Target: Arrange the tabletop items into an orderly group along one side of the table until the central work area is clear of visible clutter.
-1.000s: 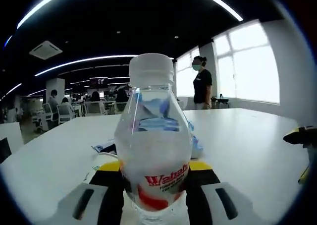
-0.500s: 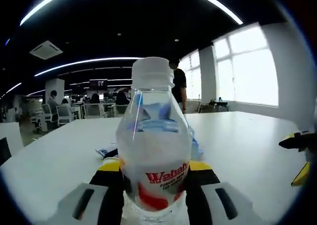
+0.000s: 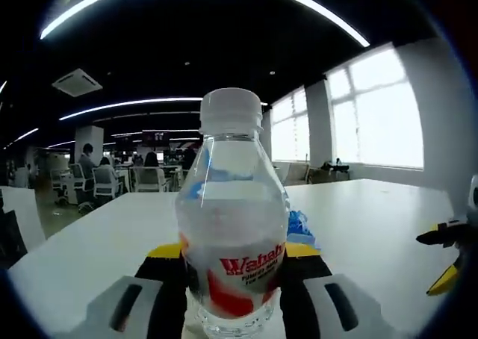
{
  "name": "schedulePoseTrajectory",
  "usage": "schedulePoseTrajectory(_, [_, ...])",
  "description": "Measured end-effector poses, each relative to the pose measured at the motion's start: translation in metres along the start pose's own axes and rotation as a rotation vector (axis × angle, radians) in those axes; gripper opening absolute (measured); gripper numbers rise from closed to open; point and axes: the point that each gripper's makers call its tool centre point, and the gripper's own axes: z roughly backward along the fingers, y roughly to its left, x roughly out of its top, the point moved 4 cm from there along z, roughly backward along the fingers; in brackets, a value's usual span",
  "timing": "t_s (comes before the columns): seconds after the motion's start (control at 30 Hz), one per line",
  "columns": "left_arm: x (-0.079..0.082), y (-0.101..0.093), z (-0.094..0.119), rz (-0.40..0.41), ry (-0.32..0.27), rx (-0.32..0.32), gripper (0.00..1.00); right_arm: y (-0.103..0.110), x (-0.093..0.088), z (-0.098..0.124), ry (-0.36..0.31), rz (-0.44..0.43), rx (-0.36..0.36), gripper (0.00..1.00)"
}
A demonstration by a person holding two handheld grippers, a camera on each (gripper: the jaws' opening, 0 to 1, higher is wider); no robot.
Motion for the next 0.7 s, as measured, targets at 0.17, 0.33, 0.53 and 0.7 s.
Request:
schedulePoseTrajectory(0.17, [0.0, 0.013, 0.001, -0.012, 0.006, 0.018, 0.46, 0.003, 0.0, -0.001, 0.004, 0.0, 0.006, 0.74])
schedulePoseTrajectory(0.33, [0.002, 0.019, 0.003, -0.002, 0.006, 0.016, 0.46, 0.004, 0.0, -0.001, 0.007, 0.006, 0.006, 0.74])
schedulePoseTrajectory(0.53, [0.013, 0.031, 0.007, -0.013, -0.004, 0.007, 0.46, 0.007, -0.001, -0.002, 0.015, 0.012, 0.006, 0.74])
schedulePoseTrajectory(0.7, [0.018, 0.048, 0.012, -0.016, -0.013, 0.008, 0.46, 0.011, -0.001, -0.003, 0.018, 0.015, 0.014, 0.74])
